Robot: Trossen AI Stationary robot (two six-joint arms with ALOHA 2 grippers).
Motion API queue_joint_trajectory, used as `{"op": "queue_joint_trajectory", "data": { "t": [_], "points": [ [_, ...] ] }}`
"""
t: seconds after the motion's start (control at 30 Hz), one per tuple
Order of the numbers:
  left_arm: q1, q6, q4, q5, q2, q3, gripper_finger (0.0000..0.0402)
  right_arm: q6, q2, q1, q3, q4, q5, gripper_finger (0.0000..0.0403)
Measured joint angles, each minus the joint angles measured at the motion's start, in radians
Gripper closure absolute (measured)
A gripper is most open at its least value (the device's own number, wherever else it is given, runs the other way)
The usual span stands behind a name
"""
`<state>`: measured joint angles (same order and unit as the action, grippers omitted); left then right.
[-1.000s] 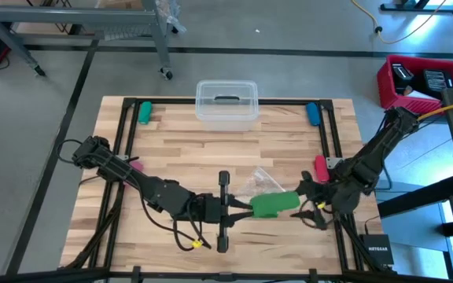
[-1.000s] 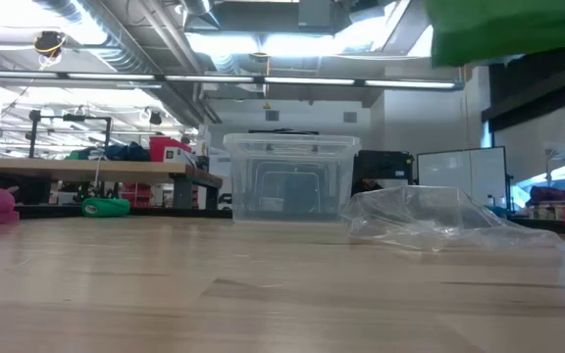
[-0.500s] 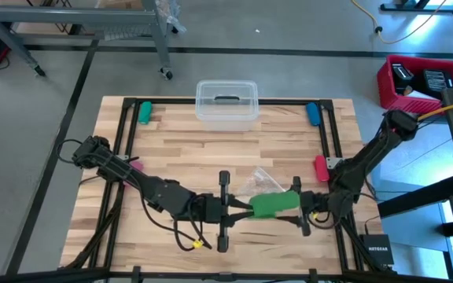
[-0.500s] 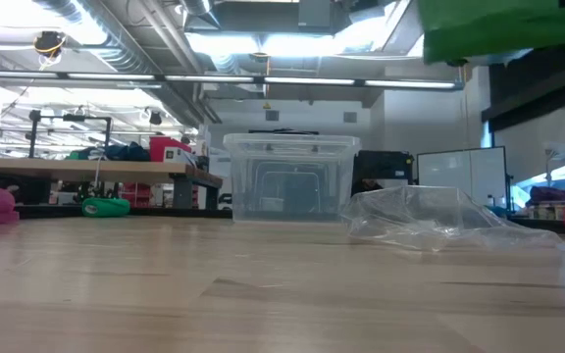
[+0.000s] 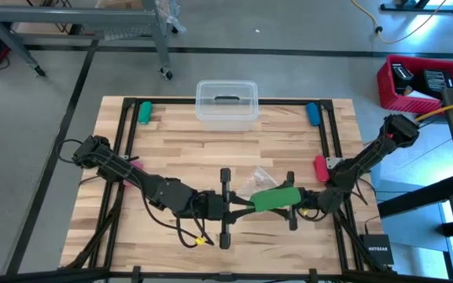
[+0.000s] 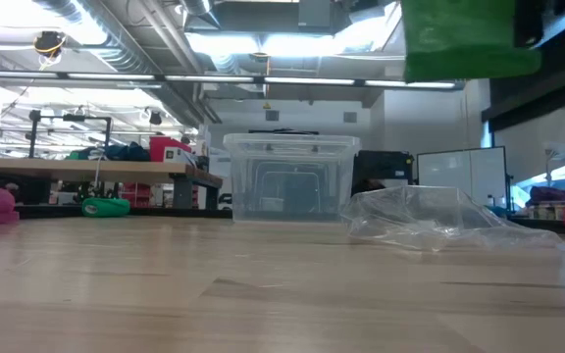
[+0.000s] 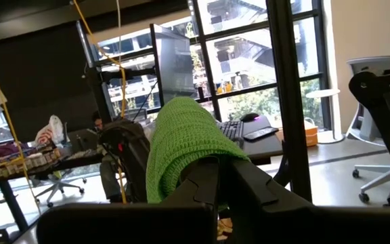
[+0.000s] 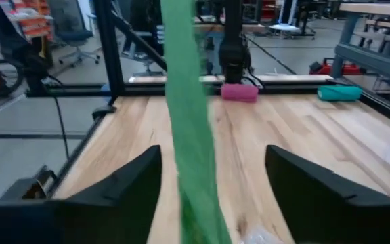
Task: Roll bandage
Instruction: Roll the green bandage
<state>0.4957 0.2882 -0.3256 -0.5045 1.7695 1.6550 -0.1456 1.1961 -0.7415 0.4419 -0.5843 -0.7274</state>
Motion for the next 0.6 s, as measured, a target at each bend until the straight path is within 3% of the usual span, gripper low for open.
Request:
{"op": "queue_joint_trajectory", "data": {
  "t": [0.27, 0.43, 0.6],
  "points": [
    [0.000, 0.005, 0.000, 0.000, 0.000, 0.000, 0.0391, 0.046, 0.004, 0.044, 0.000, -0.023, 0.107, 0.0275],
    [0.000, 0.015, 0.000, 0.000, 0.000, 0.000, 0.0391, 0.084, 0.005, 0.046, 0.000, -0.020, 0.118, 0.0380],
    [0.016, 0.083, 0.007, -0.009, -0.027, 0.016, 0.0391, 0.102, 0.005, -0.022, 0.000, -0.016, 0.027, 0.0385]
  ]
}}
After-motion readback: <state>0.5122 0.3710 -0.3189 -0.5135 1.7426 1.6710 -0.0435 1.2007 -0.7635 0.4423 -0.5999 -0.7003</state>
